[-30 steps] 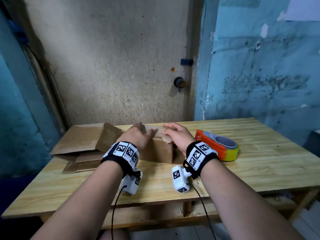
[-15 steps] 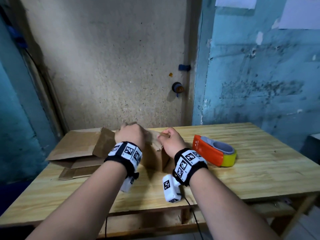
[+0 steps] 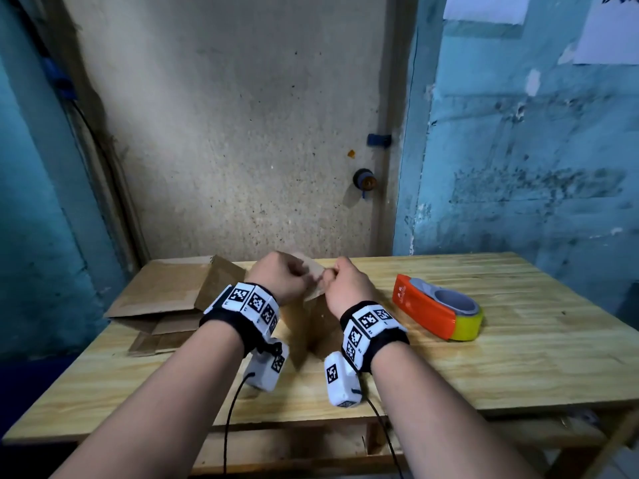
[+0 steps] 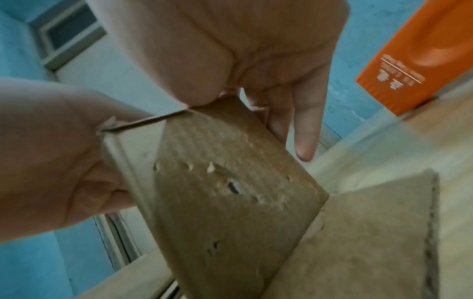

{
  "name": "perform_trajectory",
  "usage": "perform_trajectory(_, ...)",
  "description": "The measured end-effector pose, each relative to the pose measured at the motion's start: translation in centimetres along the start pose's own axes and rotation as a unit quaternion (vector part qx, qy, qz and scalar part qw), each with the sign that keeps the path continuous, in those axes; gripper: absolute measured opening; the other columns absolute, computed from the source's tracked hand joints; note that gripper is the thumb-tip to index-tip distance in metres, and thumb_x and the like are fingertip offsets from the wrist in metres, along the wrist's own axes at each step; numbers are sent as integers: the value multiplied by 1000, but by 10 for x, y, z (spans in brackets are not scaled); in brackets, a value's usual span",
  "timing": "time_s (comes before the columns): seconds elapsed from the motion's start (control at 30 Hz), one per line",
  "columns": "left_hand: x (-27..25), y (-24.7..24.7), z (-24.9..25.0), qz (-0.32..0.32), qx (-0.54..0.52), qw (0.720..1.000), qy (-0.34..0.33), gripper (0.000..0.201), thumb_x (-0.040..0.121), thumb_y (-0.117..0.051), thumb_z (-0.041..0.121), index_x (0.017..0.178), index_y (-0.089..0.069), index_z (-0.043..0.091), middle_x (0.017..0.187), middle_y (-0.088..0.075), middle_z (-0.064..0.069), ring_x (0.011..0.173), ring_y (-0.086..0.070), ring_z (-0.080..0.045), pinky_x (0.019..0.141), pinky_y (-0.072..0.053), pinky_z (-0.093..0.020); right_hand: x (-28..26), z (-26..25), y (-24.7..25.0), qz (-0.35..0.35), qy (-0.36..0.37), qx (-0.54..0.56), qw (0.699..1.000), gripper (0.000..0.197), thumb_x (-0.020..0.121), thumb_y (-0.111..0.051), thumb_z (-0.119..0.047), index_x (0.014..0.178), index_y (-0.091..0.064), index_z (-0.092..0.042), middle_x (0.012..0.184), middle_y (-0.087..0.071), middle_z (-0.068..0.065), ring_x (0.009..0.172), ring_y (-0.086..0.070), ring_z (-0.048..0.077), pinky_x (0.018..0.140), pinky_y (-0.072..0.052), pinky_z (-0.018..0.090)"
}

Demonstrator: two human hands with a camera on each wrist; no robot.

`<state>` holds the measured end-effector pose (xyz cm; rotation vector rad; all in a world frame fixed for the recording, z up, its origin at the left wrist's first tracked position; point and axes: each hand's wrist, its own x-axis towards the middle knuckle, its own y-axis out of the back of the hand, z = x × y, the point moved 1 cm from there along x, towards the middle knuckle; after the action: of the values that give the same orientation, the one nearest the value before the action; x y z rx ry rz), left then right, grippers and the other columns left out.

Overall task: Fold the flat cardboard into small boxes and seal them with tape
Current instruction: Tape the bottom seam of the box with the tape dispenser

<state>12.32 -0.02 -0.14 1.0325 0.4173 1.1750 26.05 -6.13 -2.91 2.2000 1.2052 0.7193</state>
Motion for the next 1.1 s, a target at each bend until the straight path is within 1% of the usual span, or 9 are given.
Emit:
perform_trajectory(0.13, -5, -3, 4, -20, -14, 1000, -6, 61, 63, -62, 66, 102, -72, 20, 111, -75, 4, 103, -69, -20, 93, -56, -37, 1, 0, 2, 2, 1, -35, 999, 22, 103, -42, -37, 91, -47, -19, 85, -61, 9, 86, -61, 37, 74, -47, 41)
perform_trajectory(0.33, -5, -3, 2, -37, -19, 998, -39, 39, 91, -67, 46, 118, -70, 18, 134, -65, 0, 123, -60, -21, 110, -44, -40, -3, -2, 3, -11, -7, -67, 998, 23, 106, -37, -38, 102, -50, -19, 90, -65, 8, 88, -64, 36, 81, -53, 43)
perform_trajectory(0.43, -6, -6, 9, -40, 85, 993, -72, 27, 98, -53, 41, 107, -75, 27, 115, -72, -4, 112, -60, -29, 102, -47, -44, -6, -6, 4, -17, -12, -90, 996, 27, 108, -35, -38, 113, -50, -16, 98, -66, 11, 95, -66, 37, 82, -52, 42)
perform_trajectory(0.57, -8, -7, 19, -12, 101, 990, -96, 21, 95, -57, 27, 99, -77, 30, 97, -74, -3, 91, -68, -28, 73, -49, -31, -9, -7, 6, -30, -5, -107, 994, 31, 110, -33, -33, 130, -44, -13, 117, -69, 19, 109, -66, 40, 81, -46, 43)
perform_trajectory(0.67, -10, -2, 16, -11, 57, 993, -108, 18, 94, -64, 29, 102, -79, 29, 92, -76, 1, 85, -68, -23, 70, -47, -28, -9, -6, 8, -59, 39, -109, 991, 39, 109, -34, -33, 147, -42, -33, 120, -69, 13, 107, -66, 37, 84, -52, 42)
perform_trajectory(0.77, -13, -1, 2, -44, -24, 991, -127, 24, 99, -62, 34, 108, -78, 18, 106, -74, -8, 105, -65, -27, 88, -48, -32, -4, -5, 15, -114, 78, -123, 983, 31, 108, -34, -37, 130, -55, -30, 113, -70, 10, 95, -66, 34, 83, -57, 43)
perform_trajectory(0.87, -20, -4, -10, -97, -76, 978, -170, 35, 100, -62, 32, 130, -70, 15, 146, -57, -8, 143, -38, -10, 110, -26, -15, -1, -2, 22, -148, 107, -158, 970, 33, 111, -32, -44, 129, -54, -28, 111, -71, 10, 92, -66, 31, 78, -53, 38)
perform_trajectory(1.0, -16, -4, -21, -118, -38, 973, -196, 57, 92, -72, 37, 144, -57, 20, 160, -37, -8, 152, -23, -13, 125, -18, -29, -5, 3, 30, -174, 121, -115, 970, 45, 112, -35, -47, 151, -49, -29, 146, -61, 3, 117, -66, 31, 93, -48, 30)
perform_trajectory(1.1, -15, -4, -23, -123, -61, 971, -197, 64, 87, -79, 32, 145, -54, 20, 160, -36, -7, 151, -24, -10, 126, -18, -31, -7, 6, 33, -182, 109, -63, 975, 53, 108, -43, -55, 155, -46, -32, 154, -55, -4, 102, -72, 24, 91, -54, 32)
